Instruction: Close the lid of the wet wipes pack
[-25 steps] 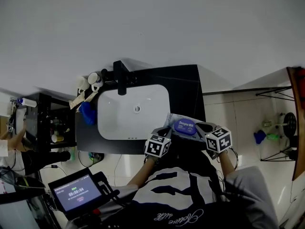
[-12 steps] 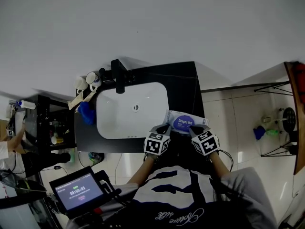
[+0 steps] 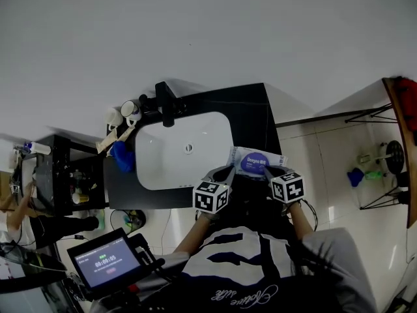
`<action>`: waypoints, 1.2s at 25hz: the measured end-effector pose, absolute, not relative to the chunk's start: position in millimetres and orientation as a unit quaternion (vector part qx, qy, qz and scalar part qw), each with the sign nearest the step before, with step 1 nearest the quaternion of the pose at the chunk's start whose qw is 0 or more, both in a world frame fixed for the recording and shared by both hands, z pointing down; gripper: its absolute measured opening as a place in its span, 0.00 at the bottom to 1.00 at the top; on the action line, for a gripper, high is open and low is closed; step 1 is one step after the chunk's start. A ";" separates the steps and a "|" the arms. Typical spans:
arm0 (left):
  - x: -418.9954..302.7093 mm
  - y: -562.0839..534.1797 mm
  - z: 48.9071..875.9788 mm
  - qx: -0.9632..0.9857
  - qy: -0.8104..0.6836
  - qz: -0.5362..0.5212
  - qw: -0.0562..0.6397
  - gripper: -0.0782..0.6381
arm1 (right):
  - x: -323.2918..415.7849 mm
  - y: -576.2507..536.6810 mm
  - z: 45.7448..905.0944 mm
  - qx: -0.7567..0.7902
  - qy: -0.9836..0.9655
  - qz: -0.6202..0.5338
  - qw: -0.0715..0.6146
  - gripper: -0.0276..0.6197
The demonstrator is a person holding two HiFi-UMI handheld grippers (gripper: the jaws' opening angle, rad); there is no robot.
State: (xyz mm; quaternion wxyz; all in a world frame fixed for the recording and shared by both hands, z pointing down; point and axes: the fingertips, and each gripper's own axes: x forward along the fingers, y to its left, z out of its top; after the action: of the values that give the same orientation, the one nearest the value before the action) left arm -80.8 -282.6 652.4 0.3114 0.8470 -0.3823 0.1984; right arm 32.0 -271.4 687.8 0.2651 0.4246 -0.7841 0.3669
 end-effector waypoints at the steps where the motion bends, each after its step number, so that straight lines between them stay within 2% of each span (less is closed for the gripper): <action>1: -81.8 -279.6 643.2 0.852 -0.380 0.189 0.307 0.11 | 34.2 -268.4 683.0 0.438 -0.782 0.361 0.258 0.04; 10: -89.0 -238.9 589.1 0.865 -0.373 0.127 0.309 0.11 | 23.6 -228.5 612.3 0.483 -0.784 0.368 0.134 0.04; 22: -56.0 -156.3 557.9 0.855 -0.417 0.094 0.293 0.11 | 45.6 -157.5 560.9 0.444 -0.840 0.291 0.117 0.03; 27: -8.6 -74.9 541.2 0.833 -0.449 0.022 0.321 0.11 | 73.8 -81.7 550.6 0.414 -0.866 0.246 0.134 0.03; 30: 18.0 -34.7 544.6 0.832 -0.451 0.028 0.323 0.11 | 82.2 -49.7 547.8 0.397 -0.877 0.234 0.138 0.03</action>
State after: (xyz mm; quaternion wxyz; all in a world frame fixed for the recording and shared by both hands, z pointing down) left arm 18.0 -34.7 544.6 0.3234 0.8317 -0.4505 0.0276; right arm 82.2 -49.7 547.8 0.1383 0.3968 -0.8767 0.2340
